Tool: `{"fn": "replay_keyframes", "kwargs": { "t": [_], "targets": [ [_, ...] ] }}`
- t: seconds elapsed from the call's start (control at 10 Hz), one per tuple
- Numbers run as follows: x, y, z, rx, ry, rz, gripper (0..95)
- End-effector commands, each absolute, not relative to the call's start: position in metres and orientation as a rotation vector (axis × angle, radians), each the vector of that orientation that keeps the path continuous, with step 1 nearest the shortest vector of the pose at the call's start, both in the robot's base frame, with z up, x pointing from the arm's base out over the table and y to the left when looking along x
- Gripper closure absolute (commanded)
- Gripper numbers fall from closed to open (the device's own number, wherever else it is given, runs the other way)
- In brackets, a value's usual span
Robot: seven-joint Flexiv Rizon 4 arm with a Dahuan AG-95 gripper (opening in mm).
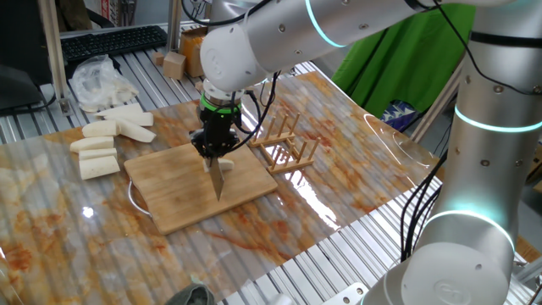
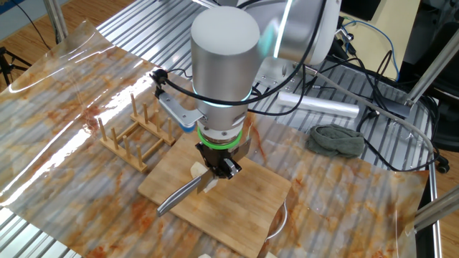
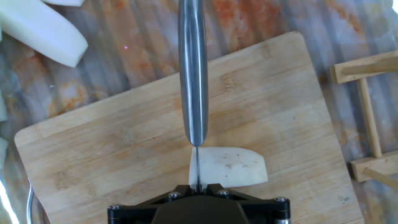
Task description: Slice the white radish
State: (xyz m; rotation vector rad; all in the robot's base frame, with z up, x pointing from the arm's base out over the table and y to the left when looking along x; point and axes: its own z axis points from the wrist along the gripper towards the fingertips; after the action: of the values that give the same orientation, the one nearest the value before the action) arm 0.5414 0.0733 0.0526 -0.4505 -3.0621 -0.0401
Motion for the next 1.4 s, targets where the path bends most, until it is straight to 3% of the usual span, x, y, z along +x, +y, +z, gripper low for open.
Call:
{"fn": "replay_keyframes", "kwargs": {
  "t": [0.1,1.4],
  "targets": [
    [0.5390,0.0719,0.0562,-0.455,-3.061,-0.048,95.0],
    [0.5383,0.0726,0.0541,-0.453,-3.068,-0.038,95.0]
  ]
}}
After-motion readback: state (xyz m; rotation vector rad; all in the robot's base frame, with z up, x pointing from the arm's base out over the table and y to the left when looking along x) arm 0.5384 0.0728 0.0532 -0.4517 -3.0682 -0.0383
